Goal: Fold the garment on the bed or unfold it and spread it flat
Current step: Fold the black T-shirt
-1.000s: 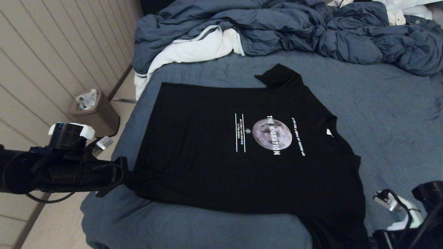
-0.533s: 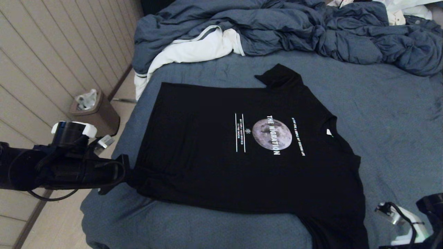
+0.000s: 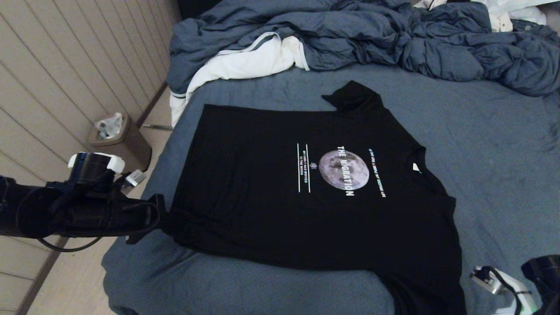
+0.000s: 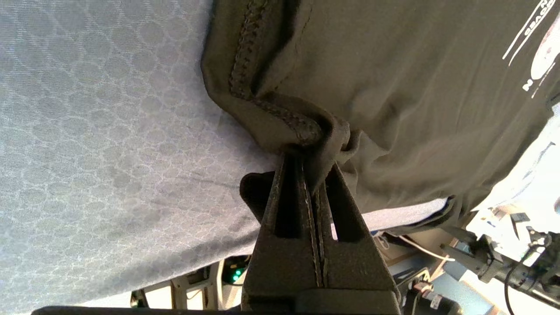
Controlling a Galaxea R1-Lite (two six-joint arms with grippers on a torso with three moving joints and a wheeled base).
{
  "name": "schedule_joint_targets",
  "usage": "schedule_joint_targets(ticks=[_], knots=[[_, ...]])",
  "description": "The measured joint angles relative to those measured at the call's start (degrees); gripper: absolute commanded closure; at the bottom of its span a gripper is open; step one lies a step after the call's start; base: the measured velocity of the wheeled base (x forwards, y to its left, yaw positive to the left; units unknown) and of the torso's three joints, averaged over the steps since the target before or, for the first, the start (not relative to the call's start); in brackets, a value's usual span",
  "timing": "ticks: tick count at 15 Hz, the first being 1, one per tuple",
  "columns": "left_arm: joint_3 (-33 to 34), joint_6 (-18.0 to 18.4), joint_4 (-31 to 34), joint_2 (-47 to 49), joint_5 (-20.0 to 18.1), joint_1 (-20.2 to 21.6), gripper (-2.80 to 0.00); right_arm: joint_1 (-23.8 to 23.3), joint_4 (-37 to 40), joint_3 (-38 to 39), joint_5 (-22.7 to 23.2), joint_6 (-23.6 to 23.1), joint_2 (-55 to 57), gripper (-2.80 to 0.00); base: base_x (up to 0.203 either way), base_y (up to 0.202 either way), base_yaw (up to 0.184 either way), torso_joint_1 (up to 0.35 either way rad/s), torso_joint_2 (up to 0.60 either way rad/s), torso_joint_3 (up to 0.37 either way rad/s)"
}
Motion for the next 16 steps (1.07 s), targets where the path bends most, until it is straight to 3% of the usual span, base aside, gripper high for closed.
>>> schedule_joint_targets(ticks=[1, 2, 5, 6, 7, 16], knots=[[-0.04, 0.0, -0.02, 0.21, -0.02, 0.0, 0.0, 0.02, -0.89, 0.1, 0.01, 0.02, 0.82, -2.8, 0.0, 0.0, 0.0, 0.0, 0.0, 0.0], [-0.06, 0.0, -0.06, 0.44, -0.03, 0.0, 0.0, 0.04, -2.32, 0.31, 0.01, 0.05, 1.74, 0.0, 0.0, 0.0, 0.0, 0.0, 0.0, 0.0], [-0.51, 0.0, -0.04, 0.88, 0.0, 0.0, 0.0, 0.43, -4.88, 1.02, 0.04, 0.2, 3.54, 0.0, 0.0, 0.0, 0.0, 0.0, 0.0, 0.0], [-0.76, -0.01, 0.05, 0.96, 0.0, 0.0, 0.0, 0.48, -4.91, 1.0, 0.04, 0.24, 3.89, -2.51, 0.0, 0.0, 0.0, 0.0, 0.0, 0.0], [-0.91, 0.0, 0.05, 1.08, 0.0, 0.0, 0.0, 0.5, -4.94, 1.02, 0.04, 0.27, 4.13, -2.8, 0.0, 0.0, 0.0, 0.0, 0.0, 0.0], [-1.46, 0.04, 0.05, 2.29, -0.02, 0.0, 0.0, 0.48, -5.11, 1.69, 0.02, -0.09, 4.08, -2.8, 0.0, 0.0, 0.0, 0.0, 0.0, 0.0]])
